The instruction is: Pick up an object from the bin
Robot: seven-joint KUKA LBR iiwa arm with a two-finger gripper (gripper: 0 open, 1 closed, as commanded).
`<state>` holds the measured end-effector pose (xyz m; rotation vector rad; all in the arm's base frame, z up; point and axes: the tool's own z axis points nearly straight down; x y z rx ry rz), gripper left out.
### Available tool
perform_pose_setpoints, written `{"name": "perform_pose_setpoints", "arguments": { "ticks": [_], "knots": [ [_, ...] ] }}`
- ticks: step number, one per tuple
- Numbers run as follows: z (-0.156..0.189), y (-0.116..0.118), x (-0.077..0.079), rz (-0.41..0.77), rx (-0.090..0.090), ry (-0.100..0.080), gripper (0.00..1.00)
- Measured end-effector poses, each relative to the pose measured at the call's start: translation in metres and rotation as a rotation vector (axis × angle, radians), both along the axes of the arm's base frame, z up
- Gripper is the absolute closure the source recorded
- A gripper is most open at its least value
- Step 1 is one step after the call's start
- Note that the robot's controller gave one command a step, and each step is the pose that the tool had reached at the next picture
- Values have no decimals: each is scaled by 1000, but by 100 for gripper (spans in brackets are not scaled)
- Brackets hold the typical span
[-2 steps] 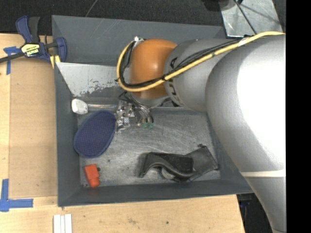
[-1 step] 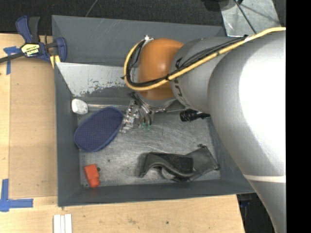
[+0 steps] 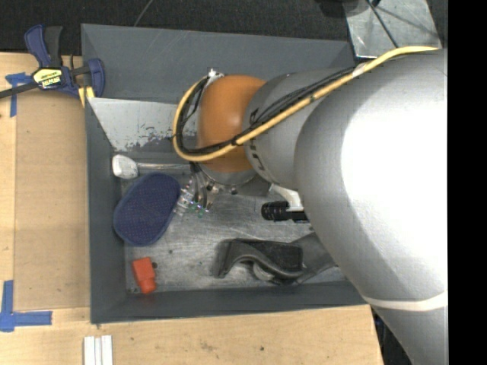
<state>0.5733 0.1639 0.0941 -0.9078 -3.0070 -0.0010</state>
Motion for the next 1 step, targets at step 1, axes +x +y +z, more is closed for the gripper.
{"name": "perform_pose_setpoints", "arguments": {
  "ticks": [1],
  "knots": [
    [7, 16, -12, -366, -1, -2, 100]
  ]
}}
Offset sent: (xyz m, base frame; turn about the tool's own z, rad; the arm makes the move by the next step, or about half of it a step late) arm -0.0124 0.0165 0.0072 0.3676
